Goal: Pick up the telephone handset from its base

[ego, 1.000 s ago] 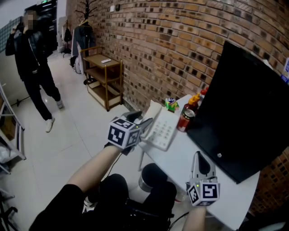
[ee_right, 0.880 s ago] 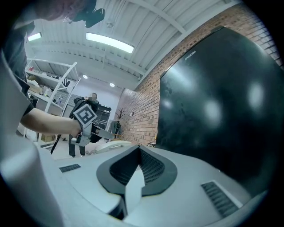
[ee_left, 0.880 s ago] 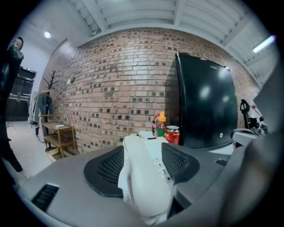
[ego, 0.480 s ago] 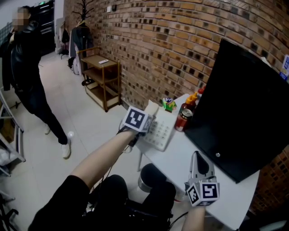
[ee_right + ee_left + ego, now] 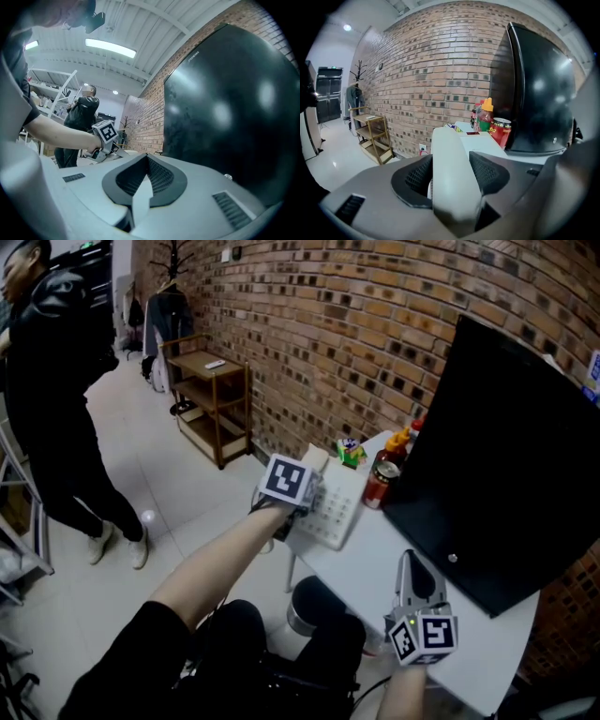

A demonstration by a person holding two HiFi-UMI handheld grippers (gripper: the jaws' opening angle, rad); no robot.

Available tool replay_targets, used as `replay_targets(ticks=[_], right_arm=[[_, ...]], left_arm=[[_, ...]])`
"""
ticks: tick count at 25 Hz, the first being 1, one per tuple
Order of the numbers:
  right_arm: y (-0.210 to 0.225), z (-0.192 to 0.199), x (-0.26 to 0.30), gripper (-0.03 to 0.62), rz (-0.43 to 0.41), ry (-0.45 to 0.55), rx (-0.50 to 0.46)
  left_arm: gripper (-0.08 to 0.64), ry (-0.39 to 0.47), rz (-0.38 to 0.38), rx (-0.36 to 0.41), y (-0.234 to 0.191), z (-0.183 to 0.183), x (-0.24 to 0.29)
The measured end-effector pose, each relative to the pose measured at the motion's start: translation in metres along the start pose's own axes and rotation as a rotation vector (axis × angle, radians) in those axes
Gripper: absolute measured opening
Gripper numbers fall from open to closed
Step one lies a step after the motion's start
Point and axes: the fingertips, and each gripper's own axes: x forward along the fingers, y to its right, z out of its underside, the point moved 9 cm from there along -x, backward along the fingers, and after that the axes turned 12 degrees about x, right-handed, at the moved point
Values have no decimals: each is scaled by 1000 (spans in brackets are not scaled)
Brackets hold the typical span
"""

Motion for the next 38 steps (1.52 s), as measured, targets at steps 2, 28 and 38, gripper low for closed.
replay_targets(ticks=[2, 28, 38], right_arm=[[0, 0, -1, 8, 4, 3, -2], [-7, -9, -1, 8, -26, -25, -68], [-12, -15, -8, 8, -64, -5, -72]], left_arm=[[240, 17, -2, -14, 2, 1, -3], [224, 973, 522, -214, -37, 32, -187], [224, 1144, 683, -273, -46, 50, -216]])
